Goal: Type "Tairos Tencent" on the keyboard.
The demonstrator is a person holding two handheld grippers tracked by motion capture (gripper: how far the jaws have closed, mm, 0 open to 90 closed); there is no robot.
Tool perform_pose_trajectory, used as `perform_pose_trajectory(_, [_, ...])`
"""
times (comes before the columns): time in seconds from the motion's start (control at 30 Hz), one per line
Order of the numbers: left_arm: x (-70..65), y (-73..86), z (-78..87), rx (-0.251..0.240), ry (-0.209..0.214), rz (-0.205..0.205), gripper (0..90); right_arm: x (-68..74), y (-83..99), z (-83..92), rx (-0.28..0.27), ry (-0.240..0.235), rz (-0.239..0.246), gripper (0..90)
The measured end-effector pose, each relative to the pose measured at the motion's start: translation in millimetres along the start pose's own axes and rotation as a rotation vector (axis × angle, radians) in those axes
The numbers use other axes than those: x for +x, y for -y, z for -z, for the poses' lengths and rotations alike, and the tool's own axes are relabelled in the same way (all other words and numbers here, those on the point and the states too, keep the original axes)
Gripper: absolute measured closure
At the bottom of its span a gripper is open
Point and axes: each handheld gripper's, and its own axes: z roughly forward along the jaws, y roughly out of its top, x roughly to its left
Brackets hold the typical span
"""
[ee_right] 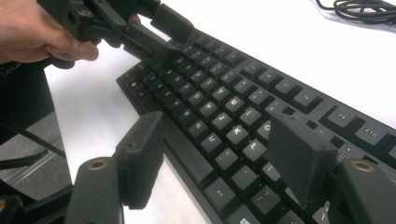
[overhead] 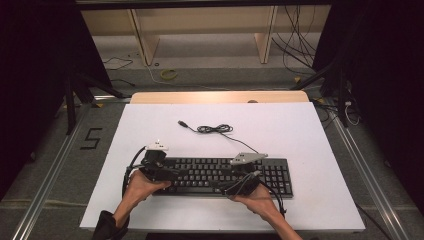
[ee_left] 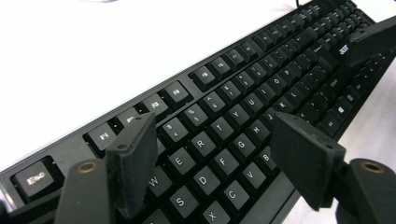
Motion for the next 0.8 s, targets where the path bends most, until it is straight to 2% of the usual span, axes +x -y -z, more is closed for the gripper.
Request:
perform_pose_trajectory(0.3, [-0.3, 4.1, 5.4, -0.039, 0.007, 0.002, 28.7, 0.9, -2.8, -4.6, 0.004, -0.001, 0.004, 37.1])
perform_pose_trajectory(0.8, [-2.2, 10.5, 10.5, -0.062, 0.018, 0.005, 28.1, 0.4, -7.9, -10.9, 0.016, -0.005, 0.009, 42.6])
